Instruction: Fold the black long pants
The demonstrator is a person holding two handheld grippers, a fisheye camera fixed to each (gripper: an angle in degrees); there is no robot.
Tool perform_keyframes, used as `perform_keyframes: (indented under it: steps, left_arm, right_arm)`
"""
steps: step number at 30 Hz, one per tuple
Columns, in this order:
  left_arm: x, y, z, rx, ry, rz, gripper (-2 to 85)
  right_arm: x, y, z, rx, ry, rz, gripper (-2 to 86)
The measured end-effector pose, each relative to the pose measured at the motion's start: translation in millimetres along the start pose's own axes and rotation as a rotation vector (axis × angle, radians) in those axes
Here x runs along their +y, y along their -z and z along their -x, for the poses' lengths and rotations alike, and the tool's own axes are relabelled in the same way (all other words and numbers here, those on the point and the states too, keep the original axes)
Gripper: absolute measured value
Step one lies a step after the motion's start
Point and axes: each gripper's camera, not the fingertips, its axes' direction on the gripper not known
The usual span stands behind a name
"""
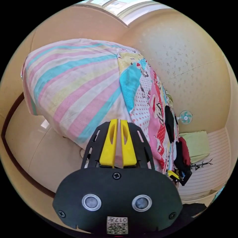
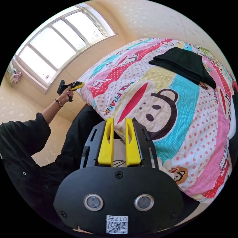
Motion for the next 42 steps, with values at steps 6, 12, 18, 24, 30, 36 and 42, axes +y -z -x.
perform_keyframes:
  steps: [6,12,18,24,30,36,42]
  left_arm:
    - [-5.5,-35.8,-6.7,0.049,0.088,-0.068,3.2]
    - [1.2,-124.3,-189.9,0.086,-0.387,-0.038,-0.5]
    - [78.8,-184.3,-246.8,-0.513,-0.528,-0.250,6.6]
    - [60.7,-123.9,-80.2,-0.669,-0.129,-0.195,17.1]
    - [72.2,-166.6,-62.3,-0.586,-0.288,0.052,1.1]
    - [118.3,-223.0,-214.1,-0.272,-0.739,-0.019,0.3]
    - [183.9,-293.1,-240.7,-0.420,-0.834,0.132,4.3]
  right_arm:
    - [13.5,-23.2,9.3,-0.110,-0.046,-0.028,7.3]
    - [27.7,-33.8,14.9,-0.110,-0.088,-0.034,6.8]
    - [23.1,-23.7,31.2,-0.004,-0.060,-0.027,7.8]
    - [18.3,-23.4,22.3,0.267,-0.127,-0.028,9.6]
    - [-21.4,-64.7,6.6,0.375,-0.276,0.057,9.1]
    - [-26.0,-91.6,44.0,0.538,-0.219,0.064,8.2]
    - [-12.8,-91.5,38.1,0.433,-0.279,-0.024,8.1]
